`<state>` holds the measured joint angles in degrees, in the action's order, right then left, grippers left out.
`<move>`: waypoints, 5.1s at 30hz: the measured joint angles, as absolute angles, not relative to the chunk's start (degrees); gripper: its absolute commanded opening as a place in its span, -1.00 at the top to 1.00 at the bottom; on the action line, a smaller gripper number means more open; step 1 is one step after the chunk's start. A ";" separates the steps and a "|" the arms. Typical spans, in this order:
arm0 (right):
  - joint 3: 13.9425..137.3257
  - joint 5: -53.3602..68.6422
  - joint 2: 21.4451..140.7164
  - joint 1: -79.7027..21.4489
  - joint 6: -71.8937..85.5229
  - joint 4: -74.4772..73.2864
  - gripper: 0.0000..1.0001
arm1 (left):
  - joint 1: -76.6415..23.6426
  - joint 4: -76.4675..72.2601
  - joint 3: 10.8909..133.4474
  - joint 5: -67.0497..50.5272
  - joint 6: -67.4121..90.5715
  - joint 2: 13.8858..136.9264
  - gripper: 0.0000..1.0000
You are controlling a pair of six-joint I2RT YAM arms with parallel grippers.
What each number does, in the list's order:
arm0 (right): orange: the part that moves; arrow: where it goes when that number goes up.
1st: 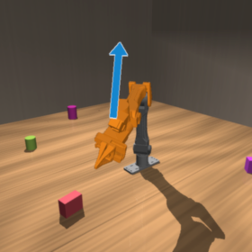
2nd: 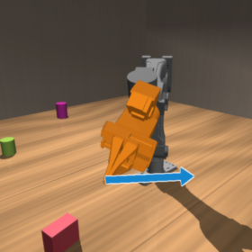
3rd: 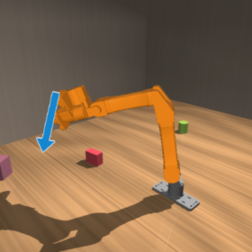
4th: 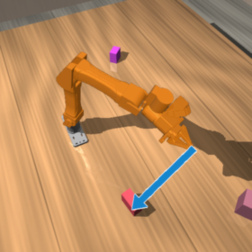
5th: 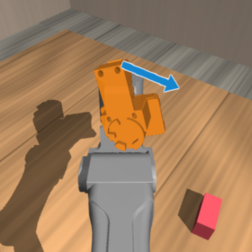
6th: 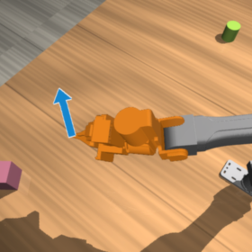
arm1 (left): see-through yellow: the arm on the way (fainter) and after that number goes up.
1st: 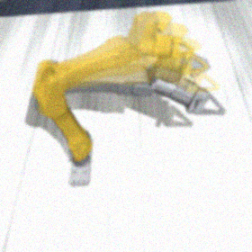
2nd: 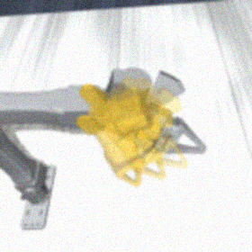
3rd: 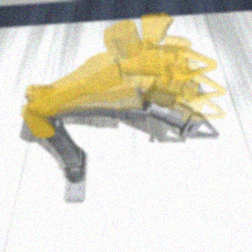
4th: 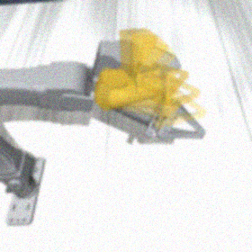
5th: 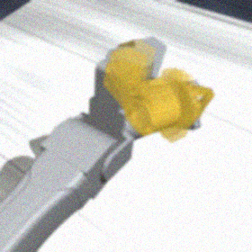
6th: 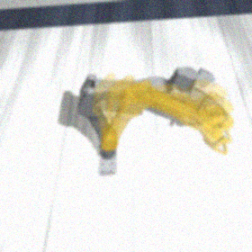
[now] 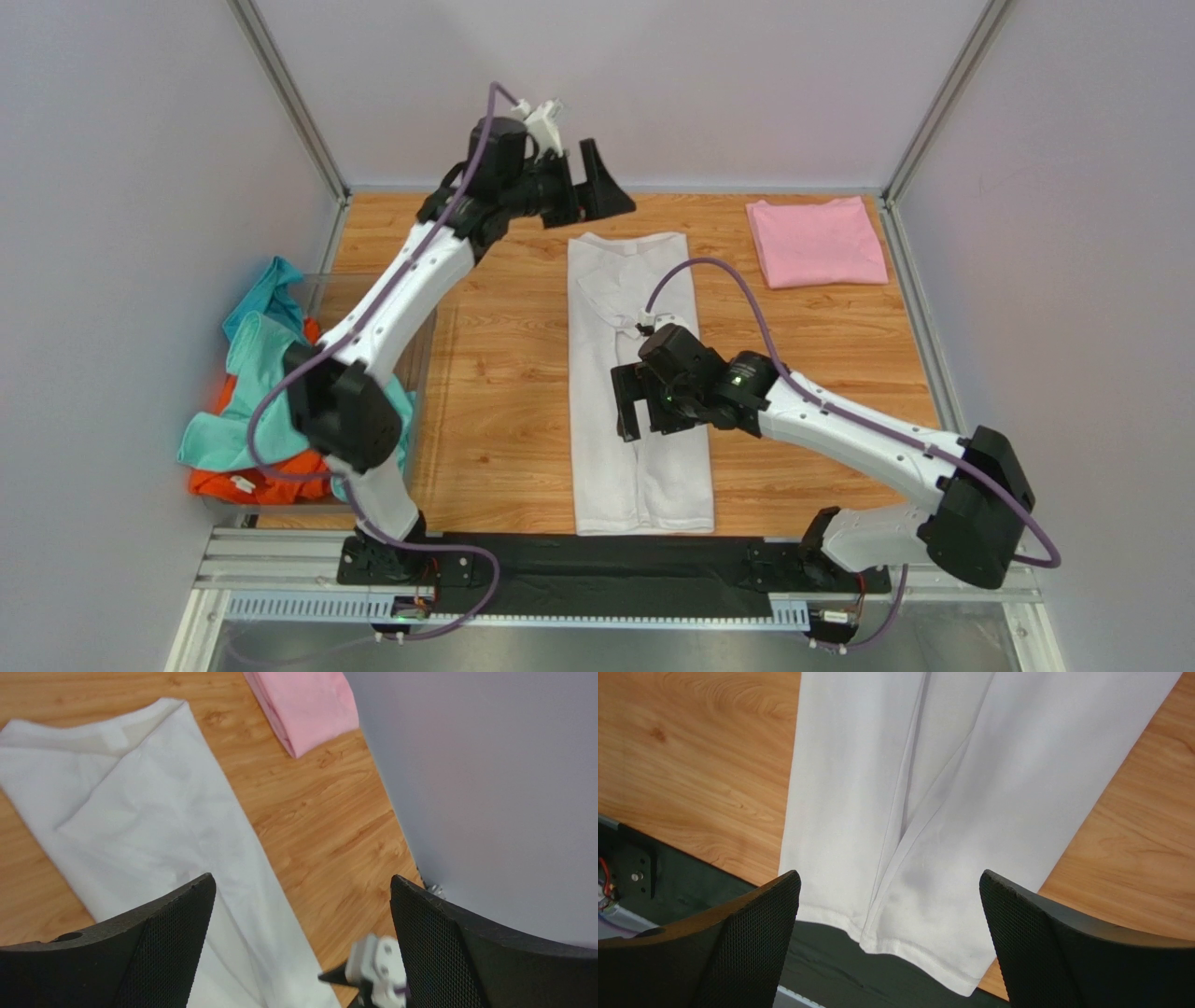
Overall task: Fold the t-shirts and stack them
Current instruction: Fold the tshirt
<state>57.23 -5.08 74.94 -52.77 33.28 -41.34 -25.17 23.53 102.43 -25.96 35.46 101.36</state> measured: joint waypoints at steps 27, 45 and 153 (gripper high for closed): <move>78.56 -9.54 113.12 -43.62 30.41 -37.34 -1.00 | -25.36 23.59 31.11 -11.46 39.86 39.62 -0.99; 82.13 -11.18 106.06 -43.53 31.57 -39.68 -1.00 | -28.84 25.06 24.77 -20.18 45.17 40.95 -1.00; 26.06 11.40 59.72 -52.95 50.04 -34.87 0.99 | -50.78 14.20 12.29 -17.12 55.86 45.52 1.00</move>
